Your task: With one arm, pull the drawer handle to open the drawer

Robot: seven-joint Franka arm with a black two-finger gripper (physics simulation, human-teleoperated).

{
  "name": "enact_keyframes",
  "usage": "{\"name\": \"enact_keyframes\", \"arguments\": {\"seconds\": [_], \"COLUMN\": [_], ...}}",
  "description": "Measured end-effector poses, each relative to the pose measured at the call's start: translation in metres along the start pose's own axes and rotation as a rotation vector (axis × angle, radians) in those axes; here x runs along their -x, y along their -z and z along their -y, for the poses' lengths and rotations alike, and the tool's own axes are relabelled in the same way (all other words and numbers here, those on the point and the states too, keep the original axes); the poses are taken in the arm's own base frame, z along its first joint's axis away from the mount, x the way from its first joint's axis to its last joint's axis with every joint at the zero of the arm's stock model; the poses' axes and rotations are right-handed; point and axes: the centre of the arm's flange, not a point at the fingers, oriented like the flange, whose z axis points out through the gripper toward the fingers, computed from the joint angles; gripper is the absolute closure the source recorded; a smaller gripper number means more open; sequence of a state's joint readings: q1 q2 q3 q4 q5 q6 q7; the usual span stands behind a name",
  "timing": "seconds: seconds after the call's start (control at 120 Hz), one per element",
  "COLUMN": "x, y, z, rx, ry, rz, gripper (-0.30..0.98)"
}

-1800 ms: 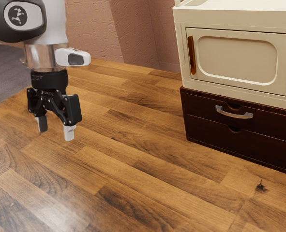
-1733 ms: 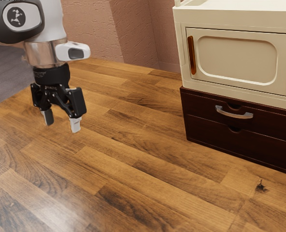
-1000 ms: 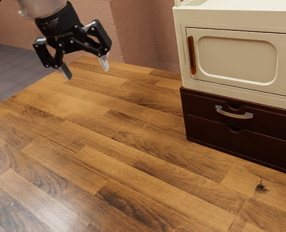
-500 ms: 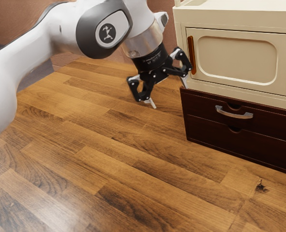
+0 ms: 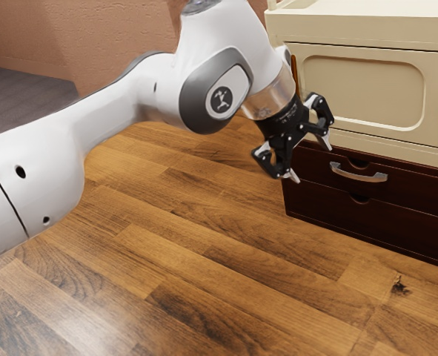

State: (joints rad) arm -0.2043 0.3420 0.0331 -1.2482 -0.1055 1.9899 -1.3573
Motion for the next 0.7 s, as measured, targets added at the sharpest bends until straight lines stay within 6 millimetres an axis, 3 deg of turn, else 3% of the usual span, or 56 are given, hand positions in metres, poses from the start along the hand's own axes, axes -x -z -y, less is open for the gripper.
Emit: {"name": "enact_keyframes", "arguments": {"seconds": [0.433,0.7], "x": [0.011,0.014], "y": [-0.032,-0.042], "z": [-0.003,-0.005], "rx": [0.012,0.008], "ry": [0.088,0.122], "rz": [0.003,0.008], "gripper": [0.27,0.30]}}
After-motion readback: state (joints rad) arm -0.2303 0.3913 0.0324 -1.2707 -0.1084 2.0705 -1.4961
